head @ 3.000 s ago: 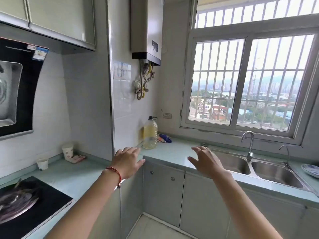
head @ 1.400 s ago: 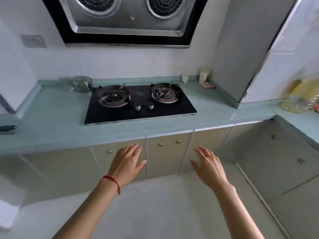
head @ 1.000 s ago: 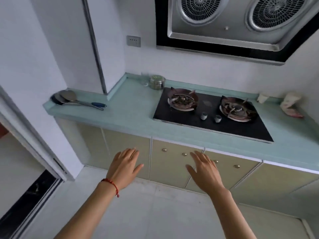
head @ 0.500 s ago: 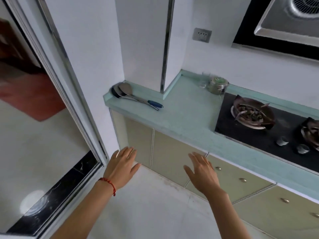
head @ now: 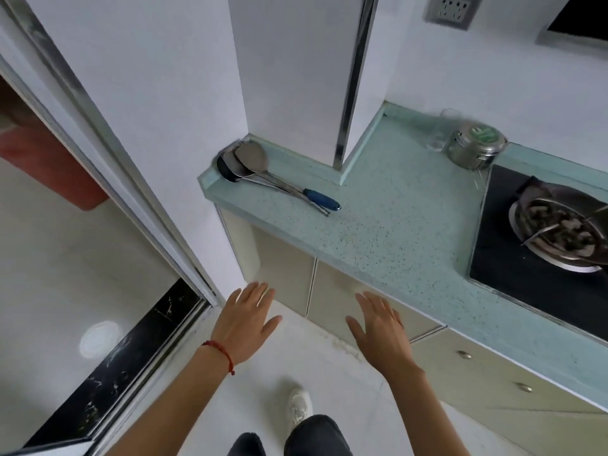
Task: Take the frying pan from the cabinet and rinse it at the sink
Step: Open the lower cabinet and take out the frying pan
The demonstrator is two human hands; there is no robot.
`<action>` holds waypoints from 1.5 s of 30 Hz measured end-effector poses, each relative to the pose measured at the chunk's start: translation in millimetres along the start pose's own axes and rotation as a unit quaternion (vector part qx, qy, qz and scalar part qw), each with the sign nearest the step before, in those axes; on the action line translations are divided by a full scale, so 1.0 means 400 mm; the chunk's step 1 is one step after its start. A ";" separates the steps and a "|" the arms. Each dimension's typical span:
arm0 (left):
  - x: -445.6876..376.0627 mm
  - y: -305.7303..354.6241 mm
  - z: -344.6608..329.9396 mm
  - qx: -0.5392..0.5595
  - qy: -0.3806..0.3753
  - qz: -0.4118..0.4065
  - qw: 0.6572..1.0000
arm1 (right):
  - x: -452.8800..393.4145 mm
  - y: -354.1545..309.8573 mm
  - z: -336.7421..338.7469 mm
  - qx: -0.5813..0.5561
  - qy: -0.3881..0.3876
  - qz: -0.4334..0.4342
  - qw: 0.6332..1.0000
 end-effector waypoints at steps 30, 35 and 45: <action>-0.551 -0.056 -0.255 0.845 -0.159 0.135 0.492 | -0.513 -0.048 -0.284 -0.903 0.179 -0.196 0.337; -0.553 -0.045 -0.267 0.874 -0.165 0.136 0.436 | -0.524 -0.049 -0.305 -0.917 0.173 -0.190 0.306; -0.410 -0.101 -0.280 0.833 -0.126 0.261 0.472 | -0.384 -0.123 -0.358 -0.839 0.216 -0.316 0.386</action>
Point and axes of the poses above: each hand's wrist, its own x-axis away from the middle knuckle, its own z-axis out of the back of the hand, y = z × x, the point moved 3 cm from there along -x, towards the middle knuckle, and after that the axes turned 7 degrees about -y, right-handed, at the moved point
